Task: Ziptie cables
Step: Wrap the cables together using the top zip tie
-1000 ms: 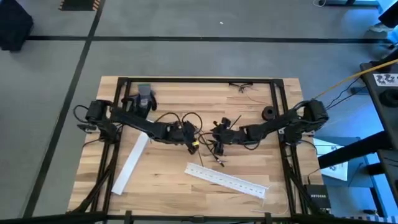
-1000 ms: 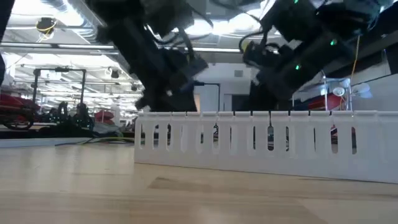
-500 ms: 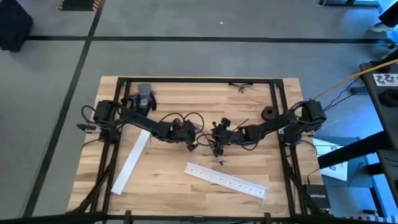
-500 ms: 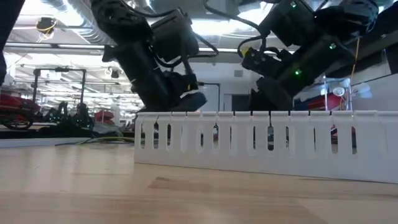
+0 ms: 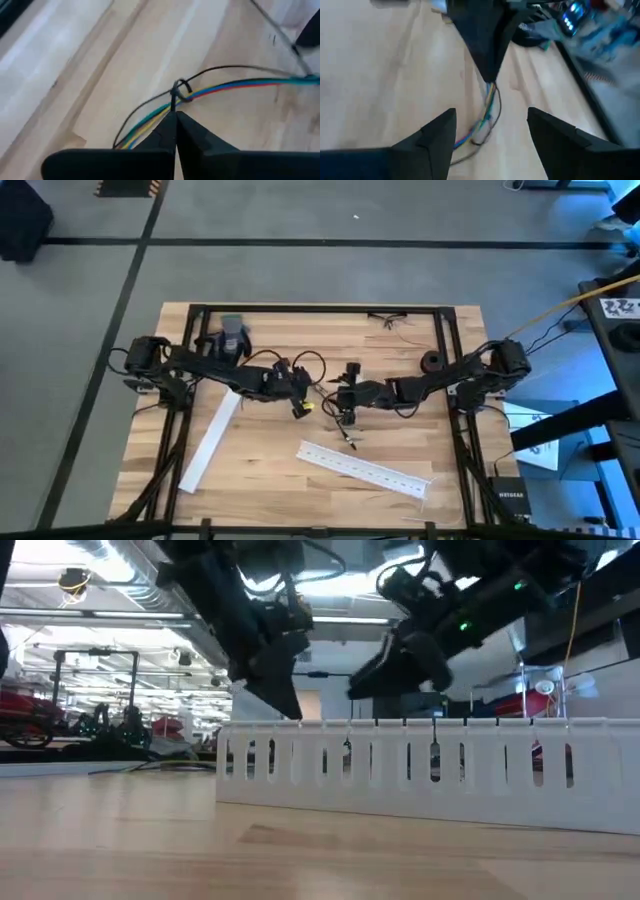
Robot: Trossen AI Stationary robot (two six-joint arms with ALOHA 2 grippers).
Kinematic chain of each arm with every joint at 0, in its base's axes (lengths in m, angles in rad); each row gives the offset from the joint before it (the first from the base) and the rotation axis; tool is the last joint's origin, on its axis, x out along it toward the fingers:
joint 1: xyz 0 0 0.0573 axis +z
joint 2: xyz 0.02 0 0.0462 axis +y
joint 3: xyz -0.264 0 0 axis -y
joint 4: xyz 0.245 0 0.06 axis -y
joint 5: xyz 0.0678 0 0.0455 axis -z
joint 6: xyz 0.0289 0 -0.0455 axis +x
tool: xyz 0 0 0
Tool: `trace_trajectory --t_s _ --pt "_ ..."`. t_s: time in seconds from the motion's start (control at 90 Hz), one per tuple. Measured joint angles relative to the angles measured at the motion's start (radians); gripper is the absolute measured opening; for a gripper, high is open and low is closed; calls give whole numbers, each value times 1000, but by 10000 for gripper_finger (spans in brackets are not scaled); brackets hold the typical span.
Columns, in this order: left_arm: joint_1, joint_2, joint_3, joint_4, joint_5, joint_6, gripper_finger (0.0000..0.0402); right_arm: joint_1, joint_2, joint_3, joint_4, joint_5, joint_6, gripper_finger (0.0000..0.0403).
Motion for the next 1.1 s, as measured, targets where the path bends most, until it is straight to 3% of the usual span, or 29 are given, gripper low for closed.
trace_trajectory --t_s 0.133,0.244,0.467,0.689,0.833,1.1 --pt "-10 -7 0 6 3 21 1 -35 75 54 42 -2 -36 231" --pt "-16 -7 1 -4 4 21 1 -61 140 93 -26 5 -25 212" --pt "-27 -7 0 -4 12 37 5 -62 162 130 -84 13 -21 185" --pt "29 3 -66 37 50 43 75 -69 162 132 -104 -17 42 184" --pt "43 4 -152 200 69 49 117 -72 162 131 -122 -37 71 184" --pt "43 46 -243 357 91 88 148 -77 162 131 -113 -72 85 184"
